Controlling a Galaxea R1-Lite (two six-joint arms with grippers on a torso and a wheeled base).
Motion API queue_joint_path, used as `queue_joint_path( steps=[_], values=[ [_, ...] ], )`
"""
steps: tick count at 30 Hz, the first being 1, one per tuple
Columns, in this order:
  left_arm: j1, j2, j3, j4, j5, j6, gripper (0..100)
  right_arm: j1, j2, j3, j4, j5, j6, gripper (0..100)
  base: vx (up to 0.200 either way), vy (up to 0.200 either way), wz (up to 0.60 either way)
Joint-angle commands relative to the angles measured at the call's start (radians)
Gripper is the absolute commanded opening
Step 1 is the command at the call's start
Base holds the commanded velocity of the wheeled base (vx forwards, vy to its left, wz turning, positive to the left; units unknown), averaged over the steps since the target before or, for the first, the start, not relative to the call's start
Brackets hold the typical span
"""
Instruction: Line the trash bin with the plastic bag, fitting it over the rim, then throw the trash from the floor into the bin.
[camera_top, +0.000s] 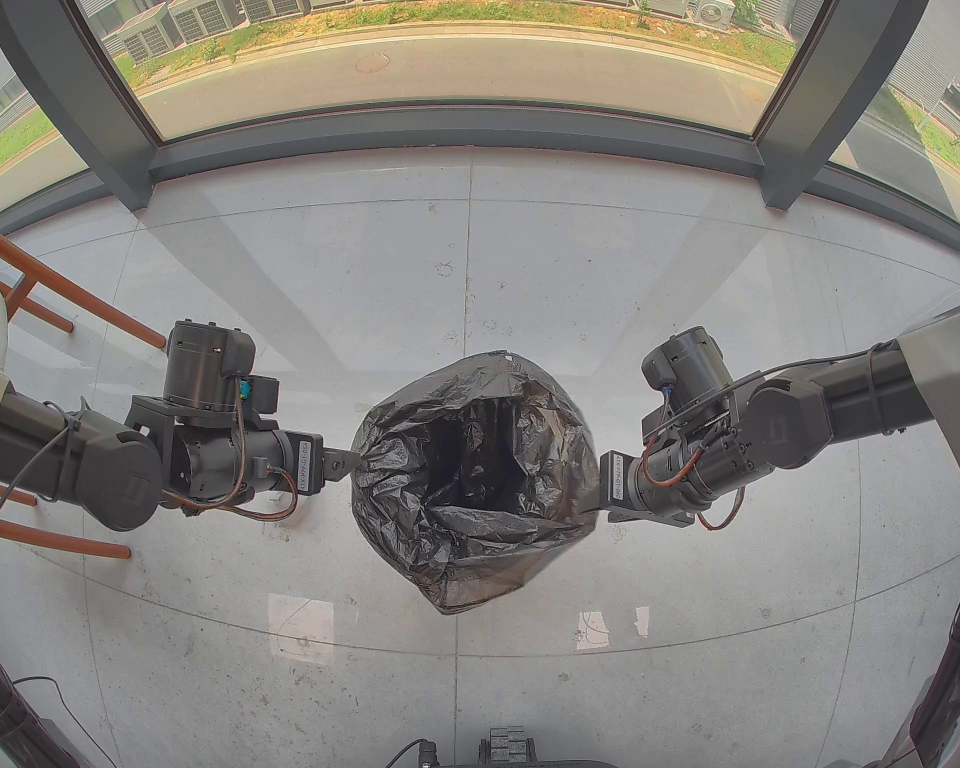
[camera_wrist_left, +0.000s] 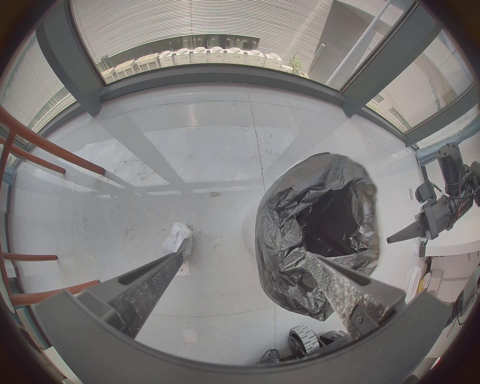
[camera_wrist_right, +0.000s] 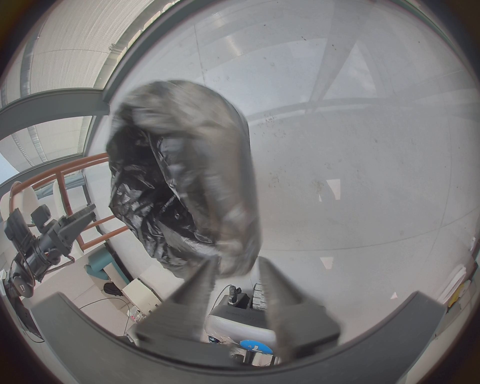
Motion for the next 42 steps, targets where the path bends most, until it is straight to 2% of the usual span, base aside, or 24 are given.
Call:
queue_joint_path(
  steps=[1, 7, 9, 15, 20, 26, 42],
  values=[
    [0.003, -0.049, 0.014, 0.002, -0.006, -0.002, 100, -0.004, -0.089, 0.058, 0.003, 0.004, -0.001, 100, 0.000, 0.000, 0.00],
    [0.006, -0.118, 0.061, 0.000, -0.016, -0.016, 100, -0.038, -0.244, 0.174, -0.010, 0.009, 0.010, 100, 0.000, 0.000, 0.00],
    [0.006, -0.176, 0.101, 0.000, -0.055, -0.088, 100, -0.087, -0.355, 0.219, -0.005, 0.020, 0.016, 100, 0.000, 0.000, 0.00],
    [0.012, -0.310, 0.227, 0.000, -0.090, -0.177, 100, -0.179, -0.548, 0.328, -0.002, 0.060, 0.012, 100, 0.000, 0.000, 0.00],
    [0.019, -0.342, 0.291, -0.029, -0.105, -0.226, 100, -0.189, -0.625, 0.375, 0.003, 0.061, 0.013, 100, 0.000, 0.040, 0.00],
    [0.018, -0.339, 0.296, -0.093, -0.104, -0.226, 100, -0.200, -0.668, 0.432, -0.002, 0.060, 0.013, 100, 0.000, 0.200, 0.00],
    [0.018, -0.327, 0.331, -0.100, -0.095, -0.224, 100, -0.200, -0.666, 0.437, -0.011, 0.055, 0.015, 100, 0.000, 0.200, 0.00]
  ],
)
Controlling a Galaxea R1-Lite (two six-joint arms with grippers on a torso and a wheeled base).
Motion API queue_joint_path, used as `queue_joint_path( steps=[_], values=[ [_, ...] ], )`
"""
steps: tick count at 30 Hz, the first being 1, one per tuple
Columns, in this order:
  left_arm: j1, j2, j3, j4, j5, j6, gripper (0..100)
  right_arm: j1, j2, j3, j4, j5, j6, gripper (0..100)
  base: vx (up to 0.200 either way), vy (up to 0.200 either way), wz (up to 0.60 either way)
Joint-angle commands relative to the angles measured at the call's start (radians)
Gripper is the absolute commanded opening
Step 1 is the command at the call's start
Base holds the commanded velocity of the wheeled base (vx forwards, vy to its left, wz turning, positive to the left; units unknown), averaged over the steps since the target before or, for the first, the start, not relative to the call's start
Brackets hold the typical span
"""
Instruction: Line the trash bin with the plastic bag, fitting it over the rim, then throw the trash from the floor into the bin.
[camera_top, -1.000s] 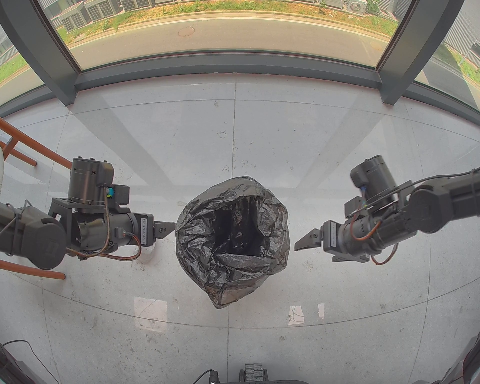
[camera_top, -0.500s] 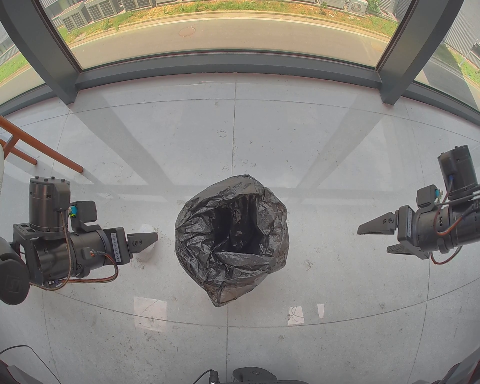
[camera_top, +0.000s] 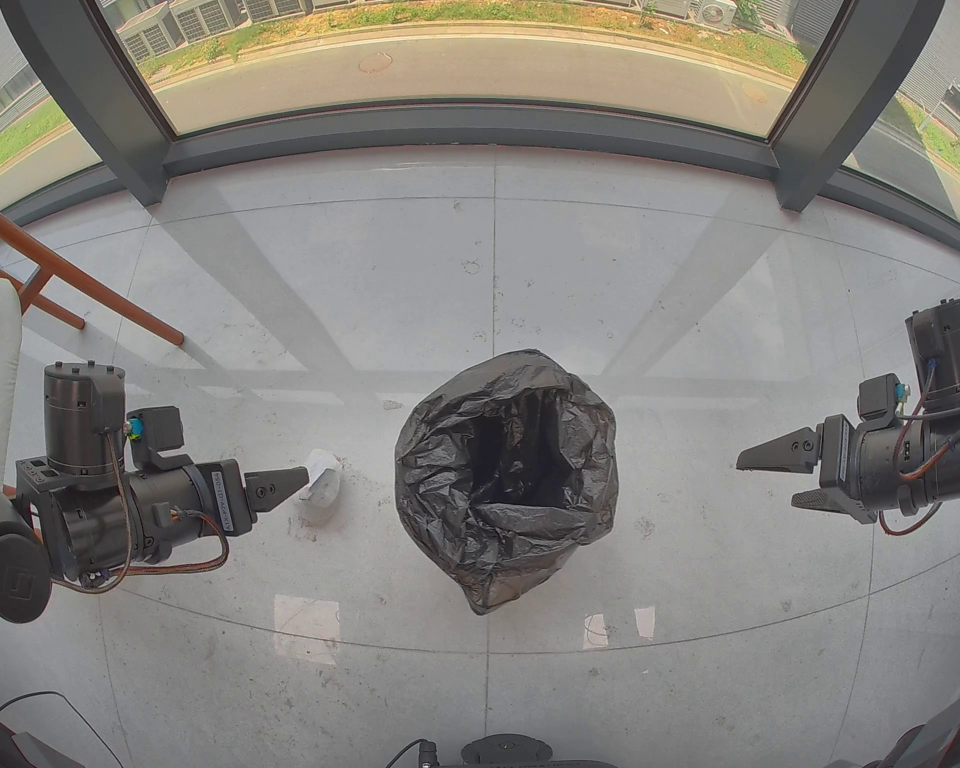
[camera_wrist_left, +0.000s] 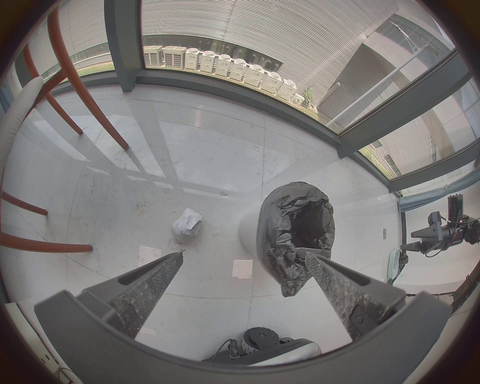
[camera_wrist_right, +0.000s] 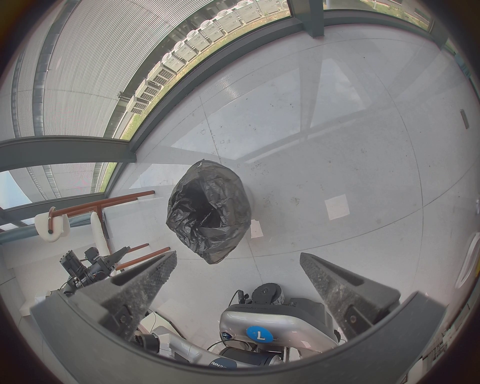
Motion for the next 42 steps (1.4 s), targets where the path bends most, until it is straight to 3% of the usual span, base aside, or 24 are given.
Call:
queue_joint_path(
  steps=[1, 8, 14, 16, 17, 23, 28, 42],
  values=[
    [0.000, 0.015, 0.016, -0.010, 0.004, -0.004, 100, 0.001, -0.007, 0.001, -0.002, 0.002, 0.001, 100, 0.000, 0.200, 0.00],
    [0.000, 0.084, 0.075, -0.187, -0.005, -0.004, 100, 0.001, -0.004, 0.003, -0.003, 0.003, -0.002, 100, 0.000, 0.086, 0.00],
    [0.002, 0.261, 0.202, -0.504, 0.001, 0.004, 100, 0.002, -0.001, 0.007, -0.003, 0.003, -0.001, 100, 0.000, 0.000, 0.00],
    [0.002, 0.288, 0.216, -0.550, 0.002, 0.004, 100, 0.002, -0.001, 0.011, -0.005, 0.003, -0.002, 100, 0.000, 0.000, 0.00],
    [0.000, 0.345, 0.239, -0.642, 0.013, 0.009, 100, 0.004, -0.003, 0.012, -0.006, 0.003, -0.004, 100, 0.000, 0.000, 0.00],
    [0.003, 0.546, 0.242, -0.857, 0.082, 0.108, 100, 0.002, -0.003, 0.026, -0.008, 0.005, -0.001, 100, 0.000, 0.000, 0.00],
    [0.000, 0.641, 0.220, -0.878, 0.087, 0.137, 100, 0.010, -0.003, 0.040, -0.008, 0.006, 0.001, 100, 0.000, 0.000, 0.00],
    [0.025, 0.919, -0.083, -0.875, 0.076, 0.214, 100, 0.035, -0.006, 0.057, -0.022, 0.008, 0.001, 100, 0.000, 0.000, 0.00]
  ],
)
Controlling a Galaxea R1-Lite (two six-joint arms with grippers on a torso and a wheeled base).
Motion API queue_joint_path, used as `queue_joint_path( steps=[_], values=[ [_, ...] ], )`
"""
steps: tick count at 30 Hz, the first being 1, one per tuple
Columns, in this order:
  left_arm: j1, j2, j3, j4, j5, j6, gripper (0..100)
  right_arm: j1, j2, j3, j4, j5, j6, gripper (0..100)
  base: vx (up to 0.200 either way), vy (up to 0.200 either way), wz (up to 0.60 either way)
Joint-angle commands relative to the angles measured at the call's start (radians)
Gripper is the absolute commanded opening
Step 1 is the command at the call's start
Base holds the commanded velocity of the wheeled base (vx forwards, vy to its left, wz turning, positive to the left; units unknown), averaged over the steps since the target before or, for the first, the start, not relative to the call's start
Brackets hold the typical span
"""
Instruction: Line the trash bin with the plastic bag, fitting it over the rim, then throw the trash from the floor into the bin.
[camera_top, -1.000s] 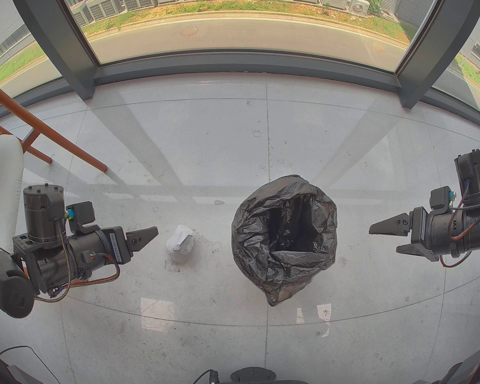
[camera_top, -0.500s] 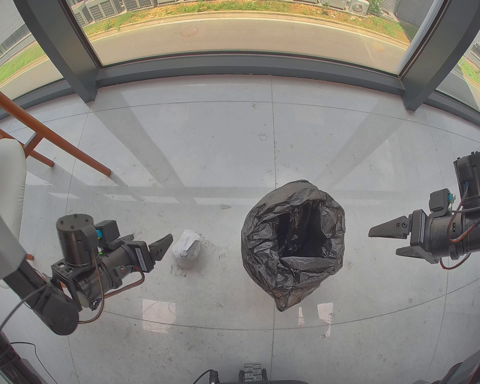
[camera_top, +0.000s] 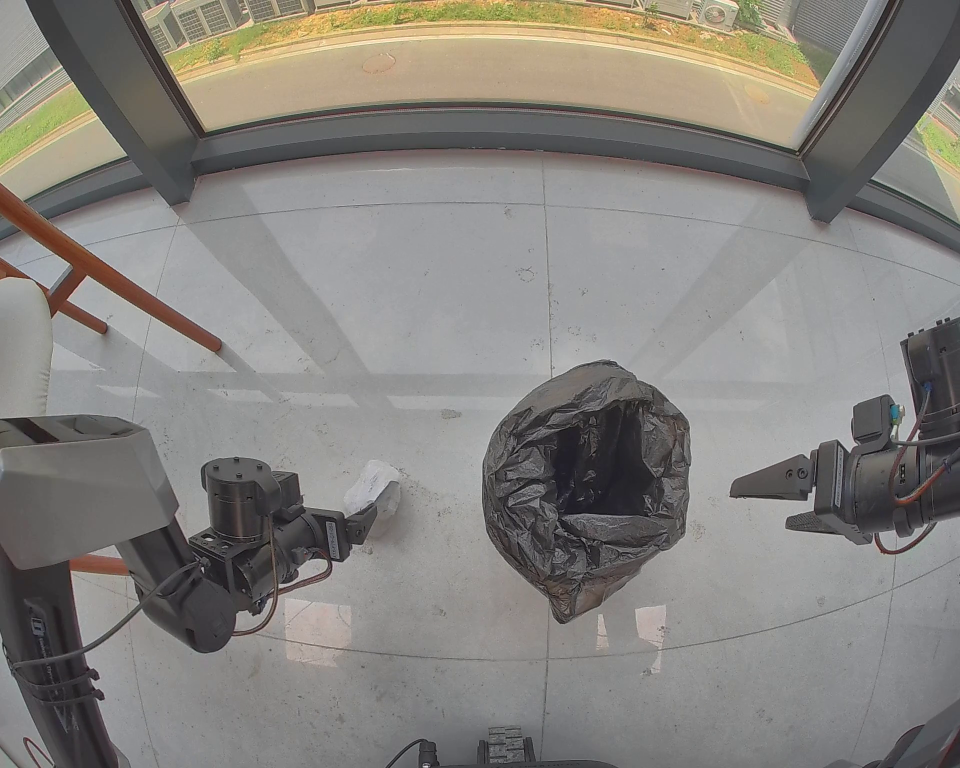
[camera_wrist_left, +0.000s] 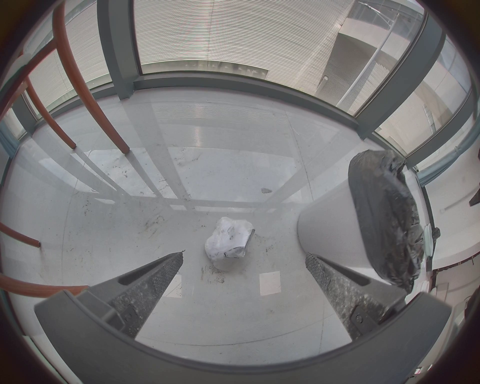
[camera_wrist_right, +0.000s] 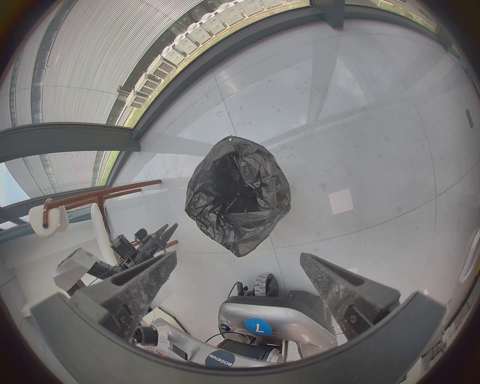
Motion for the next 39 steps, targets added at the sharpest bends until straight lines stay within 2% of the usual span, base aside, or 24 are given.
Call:
queue_joint_path(
  steps=[1, 7, 12, 20, 25, 26, 39],
  values=[
    [0.007, 0.164, -0.127, -0.003, -0.007, 0.031, 100, 0.006, 0.000, 0.006, -0.023, -0.001, 0.002, 100, 0.000, 0.000, 0.00],
    [0.007, 0.245, -0.202, 0.002, -0.013, 0.037, 100, 0.008, 0.000, 0.011, -0.066, -0.001, 0.043, 100, 0.000, 0.000, 0.00],
    [0.047, 0.332, -0.295, 0.003, -0.058, 0.114, 100, 0.009, -0.004, 0.012, -0.077, -0.001, 0.111, 100, 0.000, 0.000, 0.00],
    [0.054, 0.418, -0.436, 0.046, -0.064, 0.123, 100, 0.023, -0.006, 0.012, -0.077, -0.001, 0.118, 100, 0.000, 0.000, 0.00],
    [0.056, 0.450, -0.576, 0.161, -0.063, 0.138, 100, 0.031, -0.006, 0.011, -0.078, -0.001, 0.118, 100, 0.000, 0.000, 0.00],
    [0.056, 0.455, -0.588, 0.167, -0.064, 0.149, 0, 0.031, -0.006, 0.011, -0.078, -0.001, 0.118, 100, 0.000, 0.000, 0.00],
    [0.057, 0.453, -0.599, 0.173, -0.082, 0.170, 0, 0.024, -0.010, 0.014, -0.078, -0.001, 0.118, 100, 0.000, 0.000, 0.00]
  ],
)
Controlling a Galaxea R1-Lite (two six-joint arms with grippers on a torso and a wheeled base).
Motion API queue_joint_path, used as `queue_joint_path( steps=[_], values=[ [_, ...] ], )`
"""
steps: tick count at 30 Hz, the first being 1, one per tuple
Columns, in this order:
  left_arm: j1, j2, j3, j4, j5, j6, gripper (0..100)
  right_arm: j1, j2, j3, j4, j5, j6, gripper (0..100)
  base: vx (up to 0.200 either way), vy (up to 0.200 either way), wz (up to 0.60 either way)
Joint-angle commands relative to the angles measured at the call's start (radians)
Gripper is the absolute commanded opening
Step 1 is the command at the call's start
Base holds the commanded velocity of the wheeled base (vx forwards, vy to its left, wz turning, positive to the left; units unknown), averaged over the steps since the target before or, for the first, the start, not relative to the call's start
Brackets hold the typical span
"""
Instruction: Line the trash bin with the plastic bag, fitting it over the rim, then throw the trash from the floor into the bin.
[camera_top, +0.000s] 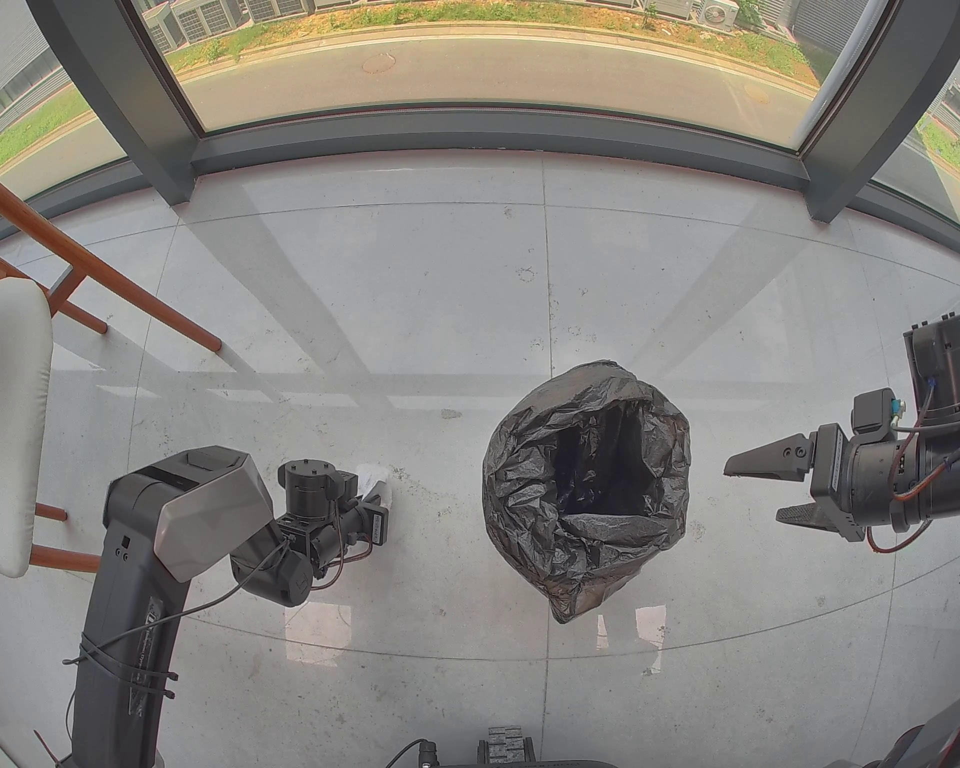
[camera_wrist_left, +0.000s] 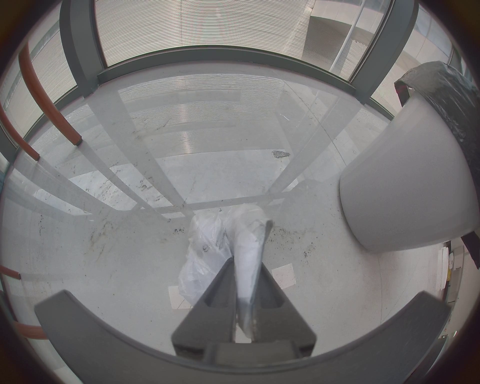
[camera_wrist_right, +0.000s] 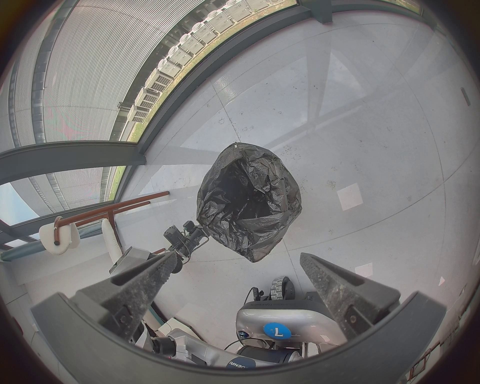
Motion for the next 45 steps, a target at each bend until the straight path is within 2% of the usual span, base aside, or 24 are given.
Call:
queue_joint_path(
  steps=[1, 5, 9, 11, 13, 18, 25, 30, 37, 42, 45],
  values=[
    [0.002, -0.005, 0.015, 0.001, -0.009, -0.001, 0, 0.001, -0.003, 0.004, 0.000, 0.000, 0.000, 100, 0.000, 0.000, 0.00],
    [0.000, -0.090, 0.071, 0.001, -0.011, -0.001, 0, 0.004, -0.007, 0.022, 0.000, 0.000, 0.000, 100, 0.000, 0.000, 0.00],
    [0.002, -0.265, 0.226, -0.008, -0.029, -0.009, 0, -0.004, -0.025, 0.050, 0.000, 0.000, 0.005, 100, 0.000, 0.000, 0.00],
    [0.004, -0.306, 0.255, -0.008, -0.035, -0.011, 0, -0.005, -0.030, 0.060, 0.000, 0.002, 0.008, 100, 0.000, 0.000, 0.00],
    [0.030, -0.444, 0.331, 0.003, -0.043, -0.009, 0, -0.008, -0.039, 0.091, 0.000, 0.002, 0.008, 100, 0.000, 0.000, 0.00],
    [0.027, -0.633, 0.396, 0.030, -0.072, -0.014, 0, -0.008, -0.054, 0.105, 0.000, 0.002, 0.009, 100, 0.000, 0.000, 0.00],
    [-0.038, -0.861, 0.382, 0.219, -0.110, -0.015, 0, -0.008, -0.056, 0.103, 0.000, 0.002, 0.011, 100, 0.000, 0.000, 0.00],
    [-0.142, -0.958, 0.344, 0.359, -0.115, -0.015, 0, -0.005, -0.060, 0.114, 0.000, 0.002, 0.011, 100, 0.000, 0.000, 0.00],
    [-0.242, -0.949, 0.216, 0.435, -0.117, -0.070, 0, -0.001, -0.077, 0.126, 0.000, 0.002, 0.011, 100, -0.086, 0.000, 0.00],
    [-0.320, -0.926, 0.158, 0.469, -0.118, -0.080, 0, 0.002, -0.099, 0.154, 0.000, 0.002, 0.011, 100, -0.200, -0.200, 0.00],
    [-0.332, -0.897, 0.143, 0.469, -0.117, -0.080, 0, 0.002, -0.100, 0.156, 0.000, 0.003, 0.011, 100, -0.200, -0.200, 0.00]
  ],
)
